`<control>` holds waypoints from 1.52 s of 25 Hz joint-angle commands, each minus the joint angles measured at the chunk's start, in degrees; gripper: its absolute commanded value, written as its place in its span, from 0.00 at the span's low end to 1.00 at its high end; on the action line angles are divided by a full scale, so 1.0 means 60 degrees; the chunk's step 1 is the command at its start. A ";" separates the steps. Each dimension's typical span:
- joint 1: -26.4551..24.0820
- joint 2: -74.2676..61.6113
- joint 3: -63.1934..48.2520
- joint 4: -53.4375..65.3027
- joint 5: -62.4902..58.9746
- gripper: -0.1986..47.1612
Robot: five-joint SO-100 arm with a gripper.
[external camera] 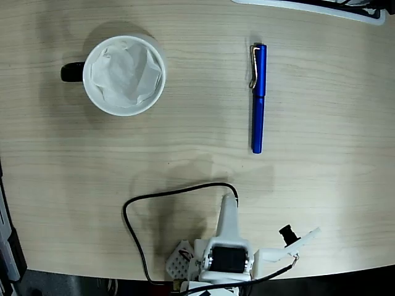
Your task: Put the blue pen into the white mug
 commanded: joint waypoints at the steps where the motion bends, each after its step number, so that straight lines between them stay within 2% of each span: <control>1: 0.0352 -0.1143 -0.1436 0.0073 -0.0454 0.01; 7: 0.0776 -0.3677 -0.3882 0.0249 -0.2109 0.01; 13: 0.1392 -0.7031 -0.7310 0.0718 -0.4570 0.01; 21: 0.2021 -1.1499 -1.1602 0.0718 -0.9053 0.01; 25: 0.1860 -1.3418 -1.3389 0.0718 -1.1001 0.01; 28: 0.1567 -1.4458 -1.4019 0.0703 -1.2554 0.01; 34: 0.0894 -1.5864 -1.4399 0.0688 -1.3945 0.01; 38: 0.0688 -1.6362 -1.4385 0.0674 -1.4385 0.07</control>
